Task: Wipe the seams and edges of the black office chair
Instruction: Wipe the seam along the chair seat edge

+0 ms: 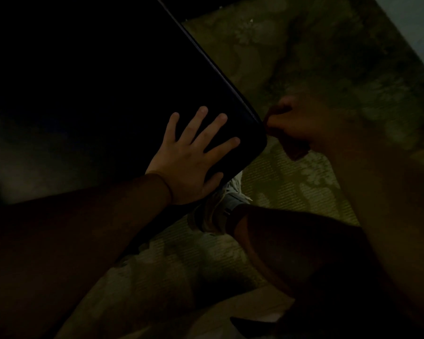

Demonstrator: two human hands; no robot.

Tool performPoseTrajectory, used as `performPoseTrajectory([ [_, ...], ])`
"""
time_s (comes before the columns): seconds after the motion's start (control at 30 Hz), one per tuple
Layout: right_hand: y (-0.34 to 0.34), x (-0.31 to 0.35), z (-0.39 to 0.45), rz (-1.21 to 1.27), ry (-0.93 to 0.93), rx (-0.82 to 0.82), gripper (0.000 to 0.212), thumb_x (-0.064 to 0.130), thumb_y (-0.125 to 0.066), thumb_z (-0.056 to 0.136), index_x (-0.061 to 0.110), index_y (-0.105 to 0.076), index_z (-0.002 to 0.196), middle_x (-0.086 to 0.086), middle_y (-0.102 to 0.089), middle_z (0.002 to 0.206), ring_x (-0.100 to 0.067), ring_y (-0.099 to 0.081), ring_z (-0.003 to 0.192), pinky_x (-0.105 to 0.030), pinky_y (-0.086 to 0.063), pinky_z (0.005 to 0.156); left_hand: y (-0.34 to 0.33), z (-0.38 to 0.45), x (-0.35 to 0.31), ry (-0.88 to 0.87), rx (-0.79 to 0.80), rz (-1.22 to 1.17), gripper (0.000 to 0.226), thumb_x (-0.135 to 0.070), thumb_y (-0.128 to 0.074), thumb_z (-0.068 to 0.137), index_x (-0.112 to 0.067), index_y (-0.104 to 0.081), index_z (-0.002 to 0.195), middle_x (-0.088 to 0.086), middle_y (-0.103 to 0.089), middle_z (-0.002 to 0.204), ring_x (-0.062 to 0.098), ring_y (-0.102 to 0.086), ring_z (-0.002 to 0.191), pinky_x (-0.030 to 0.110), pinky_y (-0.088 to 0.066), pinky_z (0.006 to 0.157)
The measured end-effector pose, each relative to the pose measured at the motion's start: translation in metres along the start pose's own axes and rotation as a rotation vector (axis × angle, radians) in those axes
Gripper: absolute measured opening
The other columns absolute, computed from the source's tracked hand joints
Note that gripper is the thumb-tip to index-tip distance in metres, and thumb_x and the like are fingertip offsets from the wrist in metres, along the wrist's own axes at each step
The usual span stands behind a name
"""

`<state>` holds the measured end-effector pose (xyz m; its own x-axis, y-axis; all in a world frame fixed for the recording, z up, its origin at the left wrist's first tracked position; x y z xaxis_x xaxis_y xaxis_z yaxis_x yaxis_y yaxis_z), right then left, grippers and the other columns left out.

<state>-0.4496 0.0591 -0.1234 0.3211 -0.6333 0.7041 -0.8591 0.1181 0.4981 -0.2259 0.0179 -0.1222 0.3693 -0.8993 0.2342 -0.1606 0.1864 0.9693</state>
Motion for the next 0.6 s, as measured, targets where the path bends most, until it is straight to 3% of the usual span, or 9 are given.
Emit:
performPoseTrajectory([
  [0.1, -0.0029, 0.0021, -0.0013, 0.047, 0.015, 0.057, 0.012, 0.013, -0.071, 0.083, 0.015, -0.067, 0.094, -0.004, -0.063, 0.075, -0.011, -0.06, 0.058, -0.022, -0.043, 0.046, 0.0, 0.0008, -0.0003, -0.001, 0.004, -0.004, 0.075, -0.066, -0.027, 0.092, -0.037, -0.013, 0.16, 0.011, -0.003, 0.17, 0.042, -0.003, 0.155, 0.073, -0.015, 0.113],
  [0.2, 0.0002, 0.0047, -0.0013, 0.043, 0.023, -0.01, 0.014, 0.018, -0.071, 0.085, 0.018, -0.066, 0.098, 0.001, -0.061, 0.081, -0.01, -0.059, 0.07, -0.022, -0.042, 0.052, 0.0002, 0.0006, 0.0, 0.001, 0.005, -0.008, 0.076, -0.066, -0.027, 0.092, -0.037, -0.013, 0.16, 0.011, -0.003, 0.17, 0.042, -0.003, 0.155, 0.073, -0.014, 0.113],
  [0.33, -0.0036, 0.005, 0.0016, 0.076, 0.02, 0.02, 0.009, 0.018, -0.072, 0.085, 0.022, -0.065, 0.088, -0.001, -0.062, 0.08, -0.013, -0.061, 0.073, -0.022, -0.044, 0.053, 0.0004, 0.0007, 0.0002, -0.004, -0.003, -0.011, 0.075, -0.066, -0.029, 0.092, -0.036, -0.015, 0.16, 0.012, -0.005, 0.17, 0.042, -0.005, 0.154, 0.073, -0.014, 0.113],
  [0.5, -0.0032, 0.0038, 0.0022, 0.079, 0.025, 0.017, 0.015, 0.02, -0.073, 0.084, 0.016, -0.067, 0.097, -0.003, -0.064, 0.084, -0.014, -0.062, 0.077, -0.026, -0.05, 0.059, -0.0008, 0.0008, -0.0001, -0.002, -0.002, -0.009, 0.076, -0.066, -0.027, 0.092, -0.037, -0.011, 0.159, 0.011, -0.004, 0.17, 0.042, -0.003, 0.155, 0.074, -0.014, 0.113],
  [0.6, -0.0002, 0.0052, 0.0036, 0.035, 0.031, -0.049, 0.022, 0.024, -0.073, 0.085, 0.02, -0.065, 0.104, 0.004, -0.057, 0.084, -0.01, -0.056, 0.076, -0.022, -0.043, 0.056, -0.0011, 0.0011, 0.0003, 0.003, 0.002, -0.007, 0.076, -0.067, -0.028, 0.091, -0.037, -0.011, 0.159, 0.011, -0.003, 0.17, 0.042, -0.002, 0.155, 0.073, -0.014, 0.113],
])
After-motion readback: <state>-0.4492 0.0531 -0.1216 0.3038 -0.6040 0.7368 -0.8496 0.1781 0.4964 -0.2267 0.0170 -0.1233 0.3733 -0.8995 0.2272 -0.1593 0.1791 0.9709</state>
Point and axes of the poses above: each hand's wrist, its own z-axis towards the middle knuckle, its own y-axis out of the back of the hand, x = y × z, the point moved 6 cm from there along z, towards the middle knuckle
